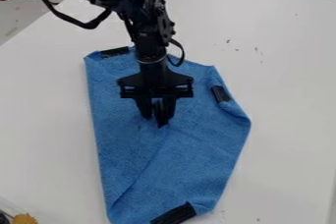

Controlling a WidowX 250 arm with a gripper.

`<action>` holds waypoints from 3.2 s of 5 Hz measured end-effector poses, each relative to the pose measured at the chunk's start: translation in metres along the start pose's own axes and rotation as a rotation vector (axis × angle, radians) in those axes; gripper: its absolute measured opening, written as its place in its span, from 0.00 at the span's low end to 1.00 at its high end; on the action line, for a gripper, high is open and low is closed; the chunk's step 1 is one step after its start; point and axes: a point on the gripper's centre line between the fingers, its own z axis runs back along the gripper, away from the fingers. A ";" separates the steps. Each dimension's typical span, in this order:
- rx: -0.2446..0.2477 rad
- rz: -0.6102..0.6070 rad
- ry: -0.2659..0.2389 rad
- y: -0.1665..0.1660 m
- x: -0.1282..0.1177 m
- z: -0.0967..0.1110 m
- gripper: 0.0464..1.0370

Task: Unfold the cloth from top right to bottom left

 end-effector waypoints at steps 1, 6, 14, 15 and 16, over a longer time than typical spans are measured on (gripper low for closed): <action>-0.003 0.000 0.004 0.000 0.001 -0.001 0.29; 0.070 0.235 -0.156 0.050 -0.011 0.091 0.01; 0.227 0.413 -0.126 0.241 -0.043 0.040 0.97; 0.258 0.375 -0.165 0.253 -0.041 0.052 0.96; 0.245 0.256 -0.223 0.240 -0.027 0.064 0.96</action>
